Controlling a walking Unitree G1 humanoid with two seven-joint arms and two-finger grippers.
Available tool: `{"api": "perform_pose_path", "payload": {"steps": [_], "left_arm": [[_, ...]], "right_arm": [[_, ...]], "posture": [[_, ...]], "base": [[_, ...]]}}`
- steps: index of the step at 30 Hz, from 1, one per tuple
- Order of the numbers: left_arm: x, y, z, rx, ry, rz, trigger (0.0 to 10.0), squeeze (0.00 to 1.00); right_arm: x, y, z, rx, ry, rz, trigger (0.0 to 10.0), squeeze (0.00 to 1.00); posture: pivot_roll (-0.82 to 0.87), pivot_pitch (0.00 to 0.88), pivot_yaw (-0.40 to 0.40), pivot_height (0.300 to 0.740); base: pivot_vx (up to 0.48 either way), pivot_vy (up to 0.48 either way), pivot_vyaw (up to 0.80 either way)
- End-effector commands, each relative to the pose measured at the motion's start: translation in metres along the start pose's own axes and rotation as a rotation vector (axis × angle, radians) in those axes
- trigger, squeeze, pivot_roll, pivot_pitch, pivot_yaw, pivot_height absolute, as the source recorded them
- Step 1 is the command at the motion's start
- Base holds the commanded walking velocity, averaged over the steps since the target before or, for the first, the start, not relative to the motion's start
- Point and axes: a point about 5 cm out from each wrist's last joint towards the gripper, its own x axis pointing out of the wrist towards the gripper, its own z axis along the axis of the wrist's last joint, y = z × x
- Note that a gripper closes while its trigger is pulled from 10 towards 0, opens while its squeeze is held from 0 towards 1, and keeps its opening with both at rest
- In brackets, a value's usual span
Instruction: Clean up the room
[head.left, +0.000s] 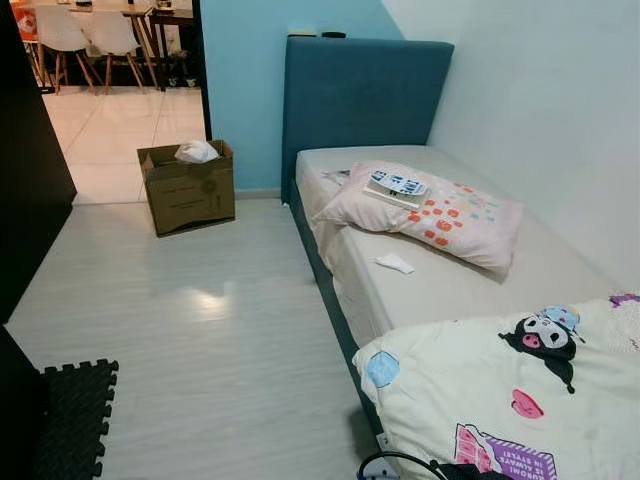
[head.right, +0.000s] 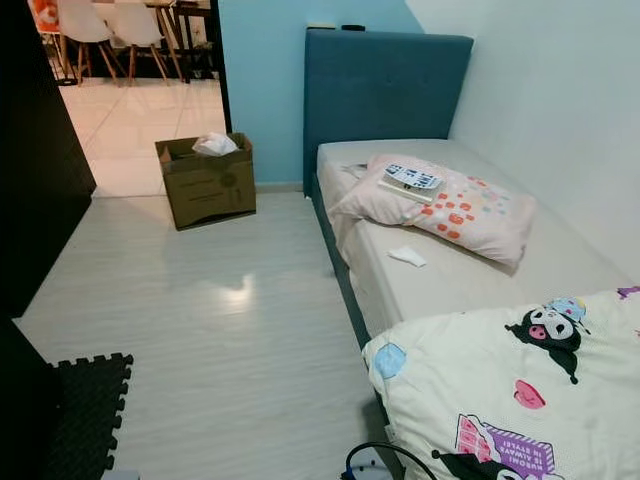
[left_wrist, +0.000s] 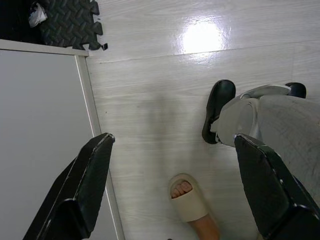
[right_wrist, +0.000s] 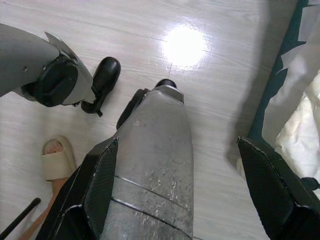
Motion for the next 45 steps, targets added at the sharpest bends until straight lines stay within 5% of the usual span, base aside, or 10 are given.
{"api": "perform_pose_path", "payload": {"steps": [1,24,32,45], "left_arm": [[0.0,-0.002,0.002,-0.004,0.005,-0.006,10.0,0.0],[0.001,-0.003,0.004,0.007,0.003,-0.017,10.0,0.0],[0.001,-0.005,0.003,0.01,0.003,-0.022,10.0,0.0],[0.001,-0.008,0.005,0.022,-0.001,-0.028,10.0,0.0]], "right_arm": [[-0.001,-0.002,0.003,0.014,-0.009,-0.003,10.0,0.0],[-0.001,-0.007,0.002,0.019,-0.012,-0.067,10.0,0.0],[-0.001,-0.009,0.005,0.042,-0.02,-0.089,10.0,0.0],[-0.002,-0.013,0.022,0.033,-0.086,-0.124,10.0,0.0]], "posture": [[0.02,0.0,-0.108,0.74],[0.03,0.0,-0.103,0.74],[0.02,0.0,-0.104,0.74],[0.02,0.0,-0.102,0.74]], "base": [[0.334,0.0,0.0],[0.325,0.0,0.2],[0.318,0.0,-0.77],[0.32,0.0,0.0]]}}
